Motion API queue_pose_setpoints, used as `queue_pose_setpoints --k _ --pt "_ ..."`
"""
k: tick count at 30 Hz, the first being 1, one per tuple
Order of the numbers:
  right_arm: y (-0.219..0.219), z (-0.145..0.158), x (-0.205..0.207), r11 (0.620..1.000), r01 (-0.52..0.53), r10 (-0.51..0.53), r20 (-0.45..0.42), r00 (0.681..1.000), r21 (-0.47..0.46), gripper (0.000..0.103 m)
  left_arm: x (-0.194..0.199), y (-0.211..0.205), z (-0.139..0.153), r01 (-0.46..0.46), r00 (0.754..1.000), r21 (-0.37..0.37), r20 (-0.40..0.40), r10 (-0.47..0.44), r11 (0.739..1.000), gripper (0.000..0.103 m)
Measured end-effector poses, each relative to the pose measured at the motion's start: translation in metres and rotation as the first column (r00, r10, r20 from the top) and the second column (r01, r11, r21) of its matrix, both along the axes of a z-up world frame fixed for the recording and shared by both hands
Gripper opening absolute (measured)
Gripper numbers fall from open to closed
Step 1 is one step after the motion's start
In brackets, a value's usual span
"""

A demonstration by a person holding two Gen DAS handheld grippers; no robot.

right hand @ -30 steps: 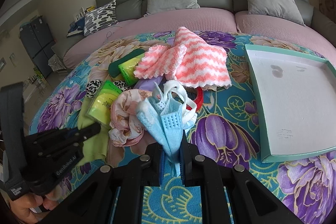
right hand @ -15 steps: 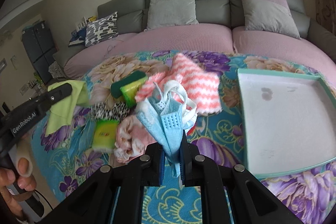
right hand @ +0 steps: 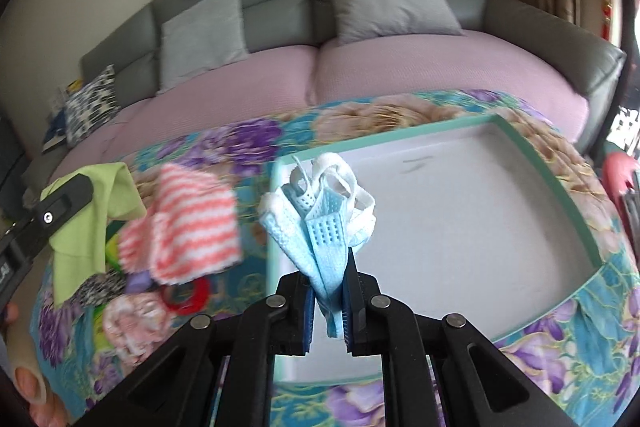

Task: Organize soft objects
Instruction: 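Carry both items over the white tray and open both grippers to drop them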

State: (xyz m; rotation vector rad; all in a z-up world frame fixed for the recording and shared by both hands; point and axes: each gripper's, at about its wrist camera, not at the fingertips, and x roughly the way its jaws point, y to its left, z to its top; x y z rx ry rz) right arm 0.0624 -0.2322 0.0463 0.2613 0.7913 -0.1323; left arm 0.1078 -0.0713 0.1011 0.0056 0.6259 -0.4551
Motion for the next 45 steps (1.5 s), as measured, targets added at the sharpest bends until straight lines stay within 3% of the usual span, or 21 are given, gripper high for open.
queue_pose_setpoints --k 9,19,20,21,22,23,24,30,34,36,40,42,45 --pt "-0.075 -0.010 0.009 0.980 0.197 -0.198 -0.057 0.979 -0.023 0.012 0.020 -0.090 -0.030 0.121 0.990 0.010 -0.078 -0.120 0.993 0.007" --pt "-0.135 -0.029 0.022 0.944 0.326 -0.329 -0.081 0.941 -0.049 0.015 0.051 -0.152 -0.053 0.144 0.982 0.035 -0.129 -0.139 0.989 0.009" --pt "-0.140 -0.031 0.022 0.941 0.335 -0.338 -0.079 0.938 -0.049 0.015 0.055 -0.156 -0.054 0.134 0.983 0.037 -0.130 -0.128 0.990 0.013" --pt "-0.144 -0.031 0.022 0.938 0.344 -0.347 -0.079 0.934 -0.049 0.015 0.058 -0.158 -0.054 0.127 0.984 0.038 -0.129 -0.122 0.991 0.034" --pt "-0.146 -0.032 0.022 0.935 0.351 -0.354 -0.080 0.932 -0.050 0.015 0.060 -0.159 -0.055 0.120 0.985 0.036 -0.129 -0.114 0.992 0.067" --pt "-0.149 -0.032 0.021 0.932 0.360 -0.363 -0.075 0.929 -0.049 0.017 0.061 -0.159 -0.054 0.108 0.986 0.033 -0.129 -0.103 0.994 0.081" --pt "-0.152 -0.032 0.020 0.928 0.369 -0.372 -0.072 0.926 -0.047 0.025 0.062 -0.158 -0.053 0.092 0.988 0.026 -0.128 -0.088 0.995 0.089" --pt "-0.157 -0.033 0.014 0.921 0.388 -0.389 -0.098 0.916 -0.030 0.060 0.060 -0.146 -0.053 0.058 0.986 0.008 -0.156 -0.056 0.998 0.091" --pt "-0.149 -0.028 0.013 0.931 0.355 -0.362 -0.104 0.926 -0.080 0.071 0.055 -0.135 -0.051 0.035 0.986 0.002 -0.163 -0.034 0.999 0.093" --pt "-0.145 -0.026 0.011 0.934 0.341 -0.352 -0.107 0.930 -0.109 0.086 0.052 -0.128 -0.050 0.013 0.987 -0.003 -0.163 -0.014 1.000 0.094" --pt "-0.144 -0.024 0.005 0.927 0.350 -0.364 -0.095 0.927 -0.133 0.093 0.048 -0.112 -0.049 -0.030 0.987 -0.021 -0.160 0.026 0.999 0.100" --pt "-0.143 -0.022 0.003 0.924 0.356 -0.370 -0.088 0.925 -0.137 0.103 0.045 -0.103 -0.047 -0.055 0.986 -0.031 -0.159 0.049 0.998 0.101" --pt "-0.142 -0.018 -0.001 0.918 0.368 -0.381 -0.069 0.922 -0.147 0.103 0.042 -0.087 -0.045 -0.098 0.984 -0.045 -0.154 0.090 0.994 0.101"
